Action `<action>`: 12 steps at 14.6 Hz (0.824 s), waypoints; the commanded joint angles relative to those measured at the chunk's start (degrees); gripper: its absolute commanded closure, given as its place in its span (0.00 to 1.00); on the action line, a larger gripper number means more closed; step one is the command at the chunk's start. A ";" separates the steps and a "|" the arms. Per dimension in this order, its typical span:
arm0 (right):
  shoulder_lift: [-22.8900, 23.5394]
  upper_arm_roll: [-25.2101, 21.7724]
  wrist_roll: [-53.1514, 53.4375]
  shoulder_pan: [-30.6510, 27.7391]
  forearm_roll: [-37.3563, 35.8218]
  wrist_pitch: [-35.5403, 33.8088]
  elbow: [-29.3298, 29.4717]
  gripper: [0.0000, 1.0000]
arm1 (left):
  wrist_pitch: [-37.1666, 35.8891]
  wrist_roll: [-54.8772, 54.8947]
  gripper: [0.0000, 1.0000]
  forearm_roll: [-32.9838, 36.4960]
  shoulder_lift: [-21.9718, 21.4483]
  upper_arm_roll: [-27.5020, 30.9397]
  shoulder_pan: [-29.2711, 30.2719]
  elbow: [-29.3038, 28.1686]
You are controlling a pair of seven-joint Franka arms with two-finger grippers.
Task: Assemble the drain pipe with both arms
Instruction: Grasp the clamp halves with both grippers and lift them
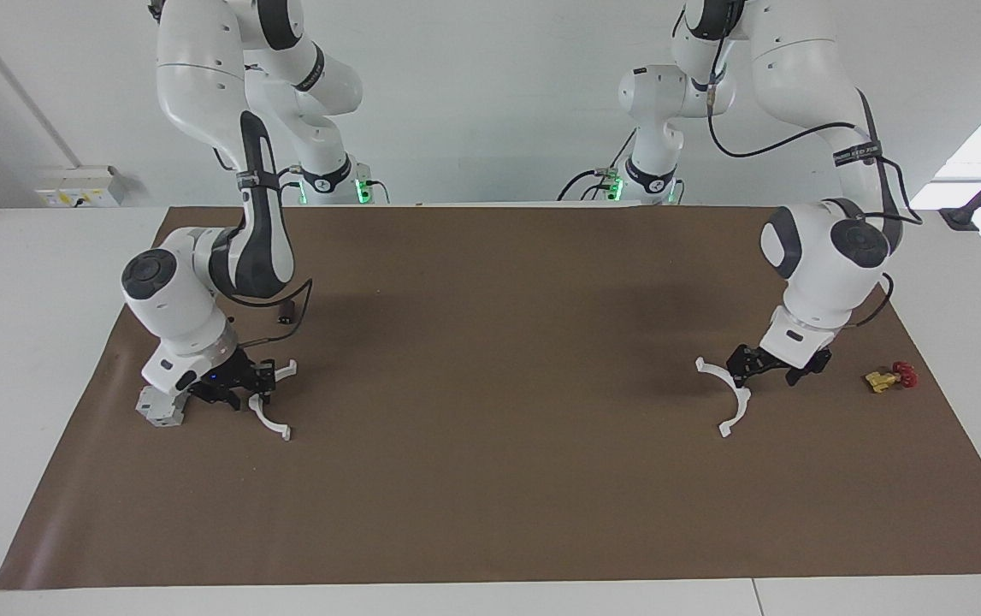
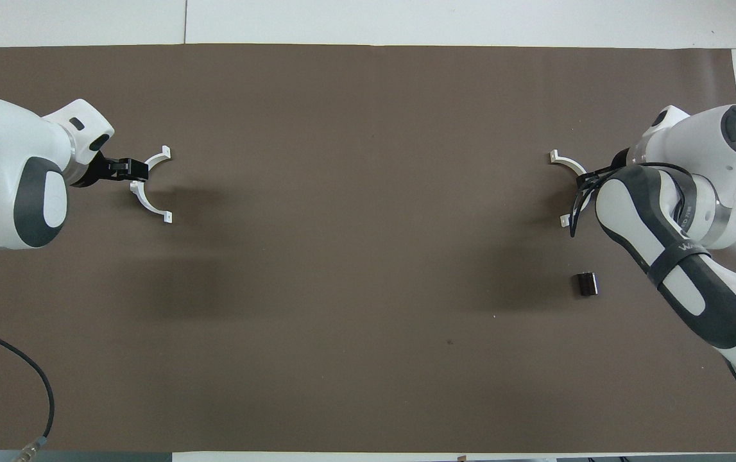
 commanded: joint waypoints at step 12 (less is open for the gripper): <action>1.53 3.74 26.85 15.24 -1.14 -18.29 17.79 1.00 | 6.81 -1.90 1.00 -0.08 -0.27 0.48 -0.87 -4.71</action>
